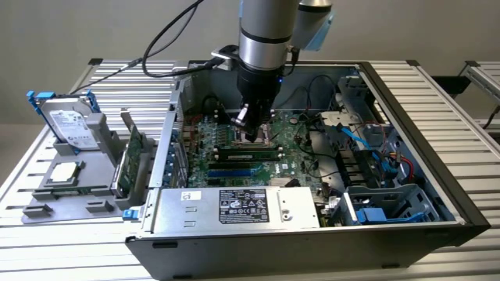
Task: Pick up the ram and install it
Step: 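Press down the ram until it locks into place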
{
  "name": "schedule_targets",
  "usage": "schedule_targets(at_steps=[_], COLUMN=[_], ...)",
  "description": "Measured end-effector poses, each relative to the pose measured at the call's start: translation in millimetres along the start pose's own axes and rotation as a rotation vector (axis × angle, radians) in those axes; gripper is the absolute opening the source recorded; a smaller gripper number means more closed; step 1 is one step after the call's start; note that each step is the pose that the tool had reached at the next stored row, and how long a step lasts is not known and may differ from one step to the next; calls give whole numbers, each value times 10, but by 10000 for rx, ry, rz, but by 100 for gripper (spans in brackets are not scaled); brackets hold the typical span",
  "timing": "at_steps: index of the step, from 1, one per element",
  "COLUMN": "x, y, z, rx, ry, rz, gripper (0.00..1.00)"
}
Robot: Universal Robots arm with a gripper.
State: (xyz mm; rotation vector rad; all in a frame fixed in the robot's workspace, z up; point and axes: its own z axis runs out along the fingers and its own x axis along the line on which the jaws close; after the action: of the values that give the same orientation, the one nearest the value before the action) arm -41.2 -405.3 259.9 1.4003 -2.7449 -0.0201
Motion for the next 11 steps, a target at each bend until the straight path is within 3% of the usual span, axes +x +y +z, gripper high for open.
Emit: schedule_targets(at_steps=[11], x=[0], y=[0], z=[0], rx=[-87], ry=[-71], rz=[1826], gripper=[11])
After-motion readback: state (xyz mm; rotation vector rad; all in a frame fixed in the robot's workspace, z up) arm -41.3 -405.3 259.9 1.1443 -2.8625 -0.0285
